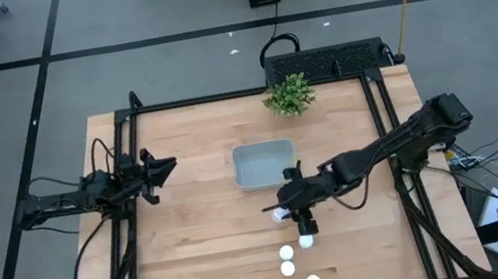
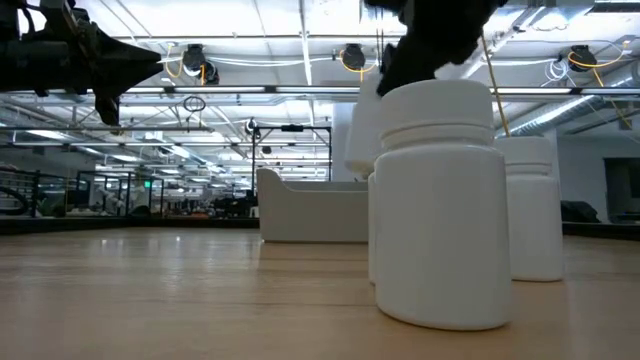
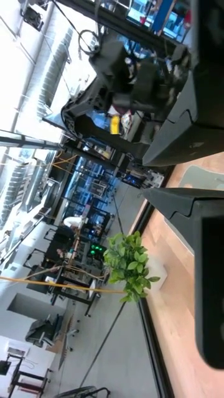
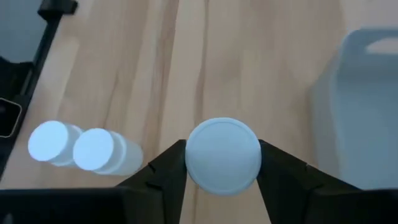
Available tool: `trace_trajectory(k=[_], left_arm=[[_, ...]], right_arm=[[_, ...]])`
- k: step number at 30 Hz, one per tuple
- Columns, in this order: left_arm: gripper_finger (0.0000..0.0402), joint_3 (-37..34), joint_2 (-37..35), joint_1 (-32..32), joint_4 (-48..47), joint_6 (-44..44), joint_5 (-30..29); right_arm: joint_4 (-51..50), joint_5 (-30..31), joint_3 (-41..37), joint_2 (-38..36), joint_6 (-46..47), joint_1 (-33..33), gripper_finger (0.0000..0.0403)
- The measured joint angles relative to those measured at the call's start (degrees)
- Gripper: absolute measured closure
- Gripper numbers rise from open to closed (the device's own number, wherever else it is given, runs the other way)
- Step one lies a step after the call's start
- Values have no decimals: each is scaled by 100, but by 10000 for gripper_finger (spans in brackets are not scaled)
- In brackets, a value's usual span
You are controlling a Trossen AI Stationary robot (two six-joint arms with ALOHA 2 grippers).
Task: Pick and place pill bottles into a basket
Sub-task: Put the white pill bottle into the gray bin
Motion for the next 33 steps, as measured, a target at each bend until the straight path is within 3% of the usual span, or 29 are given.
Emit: trace_trajectory(k=[12,24,33], left_arm=[[330,0,0,0,15,-12,0],[330,0,0,0,13,-7,0],[330,0,0,0,11,-6,0]], right_arm=[[19,1137,0,-1189,-449,-2,245],[71,2227,0,-1934,-1066,-14,244],[233,2251,0,-2068,-1240,-407,245]])
